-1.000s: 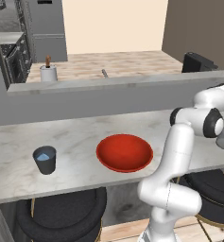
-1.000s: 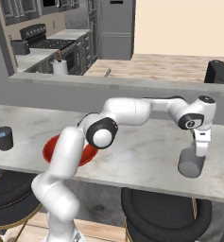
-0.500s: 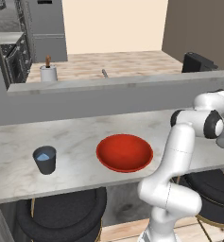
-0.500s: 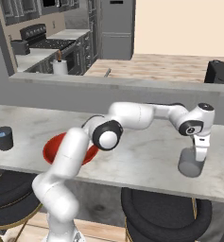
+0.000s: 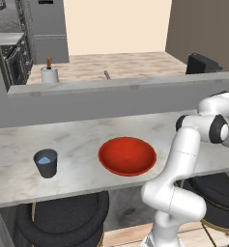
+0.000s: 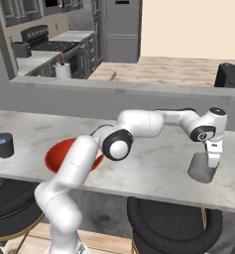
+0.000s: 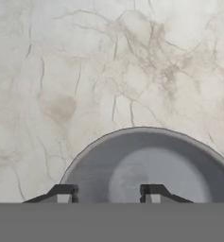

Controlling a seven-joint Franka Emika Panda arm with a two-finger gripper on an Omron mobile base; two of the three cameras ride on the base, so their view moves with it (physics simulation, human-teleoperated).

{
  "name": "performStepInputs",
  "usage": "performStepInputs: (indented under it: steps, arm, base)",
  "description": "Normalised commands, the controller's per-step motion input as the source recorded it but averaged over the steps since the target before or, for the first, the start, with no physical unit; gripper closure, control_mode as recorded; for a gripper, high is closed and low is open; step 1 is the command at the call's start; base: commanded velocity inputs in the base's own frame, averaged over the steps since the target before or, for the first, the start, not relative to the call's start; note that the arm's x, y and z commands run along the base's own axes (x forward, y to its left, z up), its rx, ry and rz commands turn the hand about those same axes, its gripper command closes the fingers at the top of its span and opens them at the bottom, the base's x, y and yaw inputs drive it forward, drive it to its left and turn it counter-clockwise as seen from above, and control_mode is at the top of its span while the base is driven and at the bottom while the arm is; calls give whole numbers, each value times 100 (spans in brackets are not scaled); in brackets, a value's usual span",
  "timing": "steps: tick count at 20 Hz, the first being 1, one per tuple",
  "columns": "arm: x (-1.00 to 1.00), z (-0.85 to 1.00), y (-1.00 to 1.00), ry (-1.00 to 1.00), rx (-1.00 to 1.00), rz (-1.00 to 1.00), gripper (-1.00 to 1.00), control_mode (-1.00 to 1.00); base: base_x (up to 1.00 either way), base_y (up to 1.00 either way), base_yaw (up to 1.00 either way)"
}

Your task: There are four ice cubes in the ice bowl. Place two ice cubes in each glass of water.

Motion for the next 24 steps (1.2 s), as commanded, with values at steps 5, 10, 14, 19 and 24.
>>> performStepInputs:
  steps: [5, 10, 14, 19, 24]
  arm:
    - [-39, 0, -10, -17, 0, 0, -100, -100]
    - [-60, 0, -1, -25, 0, 0, -100, -100]
    - [-41, 4, 16, -24, 0, 0, -100, -100]
    - [0, 1, 78, -16, 0, 0, -100, -100]
    - [19, 5, 98, -17, -4, 0, -100, -100]
  base:
    - [0, 0, 0]
    - [0, 0, 0]
    - [0, 0, 0]
    - [0, 0, 0]
    - [0, 0, 0]
